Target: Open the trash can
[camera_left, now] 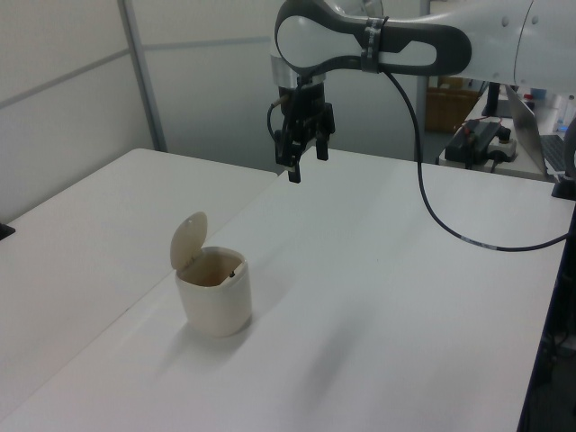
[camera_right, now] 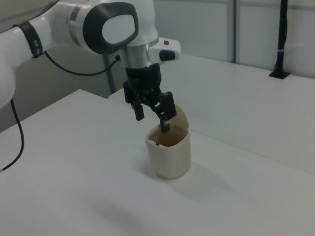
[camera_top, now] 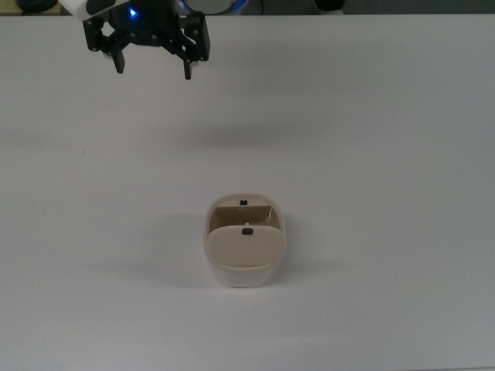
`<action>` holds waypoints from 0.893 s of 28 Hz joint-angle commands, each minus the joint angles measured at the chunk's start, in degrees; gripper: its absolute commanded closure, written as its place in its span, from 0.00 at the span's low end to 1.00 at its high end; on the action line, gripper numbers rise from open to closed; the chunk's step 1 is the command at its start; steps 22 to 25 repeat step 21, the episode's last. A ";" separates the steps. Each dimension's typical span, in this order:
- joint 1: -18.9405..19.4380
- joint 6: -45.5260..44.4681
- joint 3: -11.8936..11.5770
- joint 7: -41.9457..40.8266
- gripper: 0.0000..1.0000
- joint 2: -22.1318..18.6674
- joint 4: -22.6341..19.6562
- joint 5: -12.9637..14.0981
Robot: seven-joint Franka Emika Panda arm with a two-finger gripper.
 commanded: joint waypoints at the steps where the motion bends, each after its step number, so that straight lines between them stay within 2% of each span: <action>1: -0.13 -1.08 -0.42 -1.82 0.00 -1.47 -1.55 1.97; 25: -0.66 -0.99 -0.42 -1.73 0.00 -1.47 -1.55 2.15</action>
